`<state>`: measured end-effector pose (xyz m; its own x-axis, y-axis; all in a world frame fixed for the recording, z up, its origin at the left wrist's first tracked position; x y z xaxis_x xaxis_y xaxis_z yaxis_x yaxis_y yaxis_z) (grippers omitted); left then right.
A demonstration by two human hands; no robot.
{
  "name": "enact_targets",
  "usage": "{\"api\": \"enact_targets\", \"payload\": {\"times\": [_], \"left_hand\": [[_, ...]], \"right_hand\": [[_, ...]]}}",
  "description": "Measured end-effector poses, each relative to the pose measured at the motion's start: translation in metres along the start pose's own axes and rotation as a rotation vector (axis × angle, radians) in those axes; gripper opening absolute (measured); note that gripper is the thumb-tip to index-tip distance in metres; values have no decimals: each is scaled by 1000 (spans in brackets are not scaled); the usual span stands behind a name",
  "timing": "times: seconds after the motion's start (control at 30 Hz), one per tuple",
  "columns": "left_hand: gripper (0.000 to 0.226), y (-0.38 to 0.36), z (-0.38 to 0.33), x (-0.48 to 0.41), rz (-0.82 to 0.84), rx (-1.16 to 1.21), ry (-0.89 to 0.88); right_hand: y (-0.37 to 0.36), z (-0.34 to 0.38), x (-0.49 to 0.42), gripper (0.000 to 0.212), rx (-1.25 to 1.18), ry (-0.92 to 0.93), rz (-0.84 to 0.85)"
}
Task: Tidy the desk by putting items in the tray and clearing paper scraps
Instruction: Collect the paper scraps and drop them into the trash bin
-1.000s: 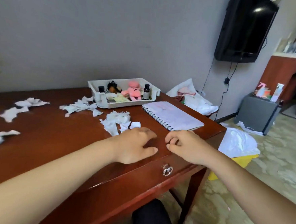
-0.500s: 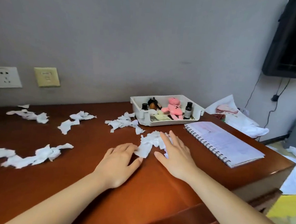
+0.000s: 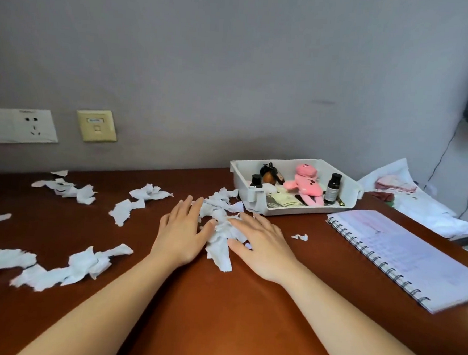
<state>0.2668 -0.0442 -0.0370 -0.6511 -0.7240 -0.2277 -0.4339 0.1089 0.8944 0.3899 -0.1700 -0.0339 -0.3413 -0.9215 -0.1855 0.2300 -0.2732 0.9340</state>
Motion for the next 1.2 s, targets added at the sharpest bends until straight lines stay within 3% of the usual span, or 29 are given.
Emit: {"api": "enact_targets", "payload": {"times": [0.27, 0.47, 0.67, 0.8, 0.9, 0.97, 1.1, 1.2], "left_hand": [[52, -4, 5, -26, 88, -59, -34], [19, -5, 10, -23, -58, 101, -74], [19, -2, 11, -13, -118, 225, -69], [38, 3, 5, -1, -127, 304, -143], [74, 3, -1, 7, 32, 208, -252], [80, -1, -3, 7, 119, 104, -293], [45, -4, -4, 4, 92, 100, -295], [33, -3, -6, 4, 45, 147, -315]], "right_hand": [[-2, -6, -5, 60, -24, -21, -100], [-1, -9, -2, 46, -52, -29, -116], [3, -10, 5, 43, -85, -93, -206], [8, -15, 13, 48, -11, -205, -252], [6, -11, 15, 63, 77, -233, -203], [2, -6, 14, 74, 107, -208, -150], [-1, -2, 8, 50, 106, -92, -145], [1, 1, 6, 37, 64, -75, -146]]}}
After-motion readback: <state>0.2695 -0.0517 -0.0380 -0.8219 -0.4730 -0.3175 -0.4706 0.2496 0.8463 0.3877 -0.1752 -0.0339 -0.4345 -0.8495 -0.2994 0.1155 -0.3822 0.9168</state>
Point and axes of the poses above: each hand's wrist, its own x-axis away from the middle knuckle, its own y-axis out of the back of the hand, z = x × y, the point moved 1 cm from there along -x, towards the middle knuckle
